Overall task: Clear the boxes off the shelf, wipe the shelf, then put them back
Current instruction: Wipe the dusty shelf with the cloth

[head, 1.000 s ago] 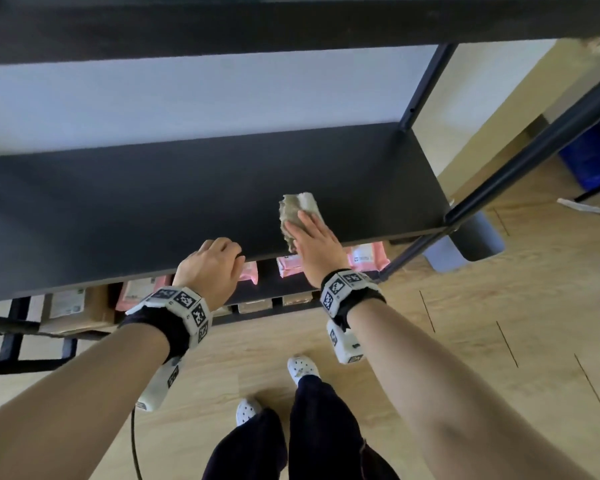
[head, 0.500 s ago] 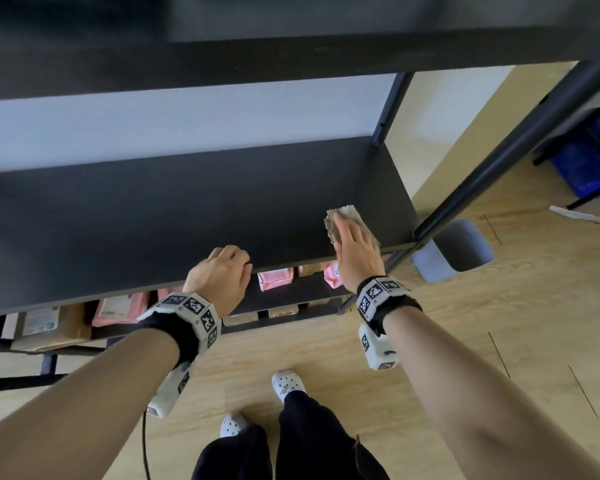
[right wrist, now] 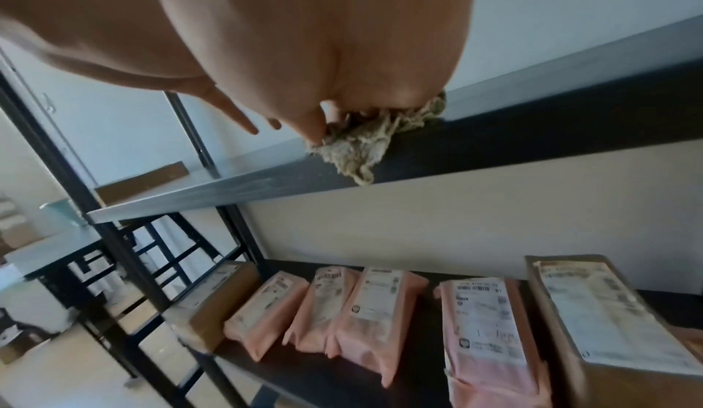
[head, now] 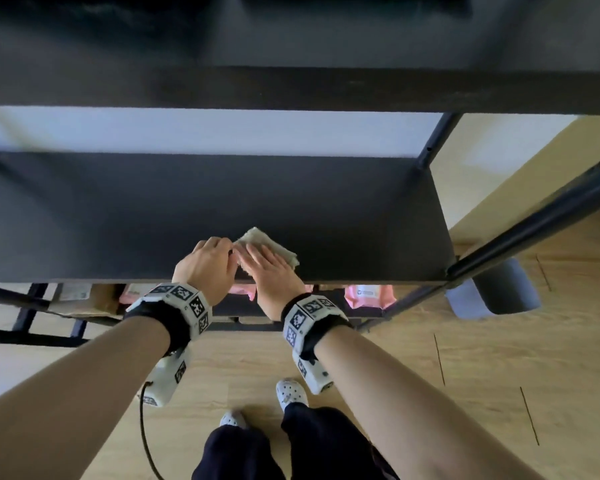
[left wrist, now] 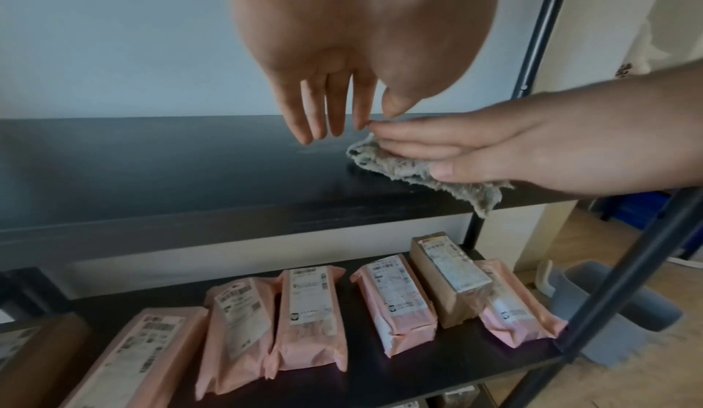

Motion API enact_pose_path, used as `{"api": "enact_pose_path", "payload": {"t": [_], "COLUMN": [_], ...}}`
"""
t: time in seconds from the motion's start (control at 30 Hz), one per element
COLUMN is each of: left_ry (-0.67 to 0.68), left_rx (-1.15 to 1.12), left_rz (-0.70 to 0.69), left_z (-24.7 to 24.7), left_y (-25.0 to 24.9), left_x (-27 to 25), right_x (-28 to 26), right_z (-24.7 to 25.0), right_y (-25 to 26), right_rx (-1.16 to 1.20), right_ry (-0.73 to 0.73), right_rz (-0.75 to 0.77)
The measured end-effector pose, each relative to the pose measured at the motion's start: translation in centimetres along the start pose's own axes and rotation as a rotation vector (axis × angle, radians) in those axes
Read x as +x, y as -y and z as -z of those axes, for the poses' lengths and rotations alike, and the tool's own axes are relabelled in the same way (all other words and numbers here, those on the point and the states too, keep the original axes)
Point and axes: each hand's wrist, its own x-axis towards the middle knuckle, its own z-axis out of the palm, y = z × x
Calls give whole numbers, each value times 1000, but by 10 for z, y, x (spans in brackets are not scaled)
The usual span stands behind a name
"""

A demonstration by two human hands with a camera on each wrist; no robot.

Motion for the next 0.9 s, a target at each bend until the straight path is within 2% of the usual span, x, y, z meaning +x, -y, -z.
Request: {"api": "enact_pose_path", "payload": {"t": [0.1, 0.2, 0.3, 0.37, 0.53, 0.63, 0.7, 0.77, 0.83, 0.9], "left_ry": [4, 14, 1, -8, -23, 0, 3, 9, 20, 36], "left_rx": [3, 3, 4, 3, -6, 2, 1, 1, -3, 4], "left_rz": [51, 80, 98, 118, 172, 166, 158, 155, 141, 119], "left_z": [3, 0, -1, 1, 6, 10, 13, 15, 17, 21], "left_y": [14, 25, 40, 53, 83, 102, 118, 135, 152, 170], "left_x": [-2, -9, -15, -19, -32, -38, -40, -42, -42, -43], "right_x": [19, 16, 5, 5, 42, 83, 104, 111, 101, 83], "right_z": [18, 44, 39, 14, -42, -30, -11, 10, 20, 9], "right_y": [-27, -69, -69, -35, 67, 72, 50, 21, 3, 14], "right_rx": [-54, -82, -48, -70, -165, -216, -197, -147, -100, -104], "right_ry": [-35, -102, -177, -152, 58, 81, -32, -169, -184, -177], "right_rz": [-70, -199, -283, -223, 190, 257, 158, -40, -261, -358]}}
